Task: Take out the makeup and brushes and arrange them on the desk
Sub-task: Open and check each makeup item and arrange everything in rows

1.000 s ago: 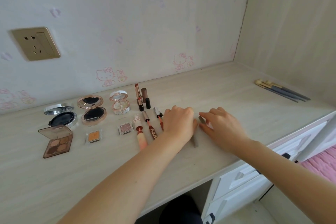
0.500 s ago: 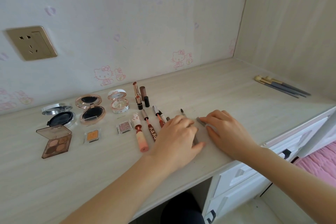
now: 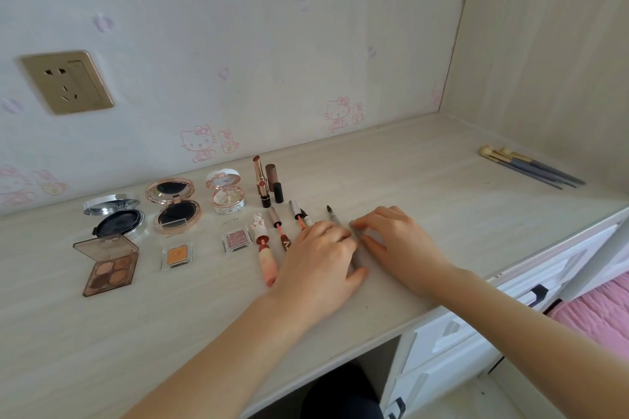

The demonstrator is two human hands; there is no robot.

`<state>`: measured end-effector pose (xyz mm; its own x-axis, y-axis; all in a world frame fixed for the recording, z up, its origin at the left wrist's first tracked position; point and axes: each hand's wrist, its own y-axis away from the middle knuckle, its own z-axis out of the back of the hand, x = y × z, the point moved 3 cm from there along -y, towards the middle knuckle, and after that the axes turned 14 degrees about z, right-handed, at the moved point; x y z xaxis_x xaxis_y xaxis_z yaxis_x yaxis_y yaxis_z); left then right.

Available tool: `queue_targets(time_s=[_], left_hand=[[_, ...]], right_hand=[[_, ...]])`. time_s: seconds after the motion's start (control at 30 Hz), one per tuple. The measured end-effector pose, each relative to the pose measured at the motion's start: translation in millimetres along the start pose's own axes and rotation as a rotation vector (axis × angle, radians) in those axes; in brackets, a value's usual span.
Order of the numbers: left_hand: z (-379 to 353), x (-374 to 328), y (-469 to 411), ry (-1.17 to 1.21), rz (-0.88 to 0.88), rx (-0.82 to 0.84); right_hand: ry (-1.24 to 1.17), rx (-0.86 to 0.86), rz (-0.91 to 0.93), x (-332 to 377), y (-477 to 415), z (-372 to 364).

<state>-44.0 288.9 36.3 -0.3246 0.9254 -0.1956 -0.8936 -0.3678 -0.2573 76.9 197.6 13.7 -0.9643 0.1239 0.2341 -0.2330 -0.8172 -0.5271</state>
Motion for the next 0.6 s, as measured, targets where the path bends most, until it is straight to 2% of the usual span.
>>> queue_targets(time_s=[0.17,0.6], left_hand=[[2,5,3,-0.002,0.030,-0.060],[2,16,8,0.059,0.070,-0.094]], right_hand=[[-0.041,0.007,0.036,8,-10,-10],[-0.111,0.036,0.114,16,-13,-8]])
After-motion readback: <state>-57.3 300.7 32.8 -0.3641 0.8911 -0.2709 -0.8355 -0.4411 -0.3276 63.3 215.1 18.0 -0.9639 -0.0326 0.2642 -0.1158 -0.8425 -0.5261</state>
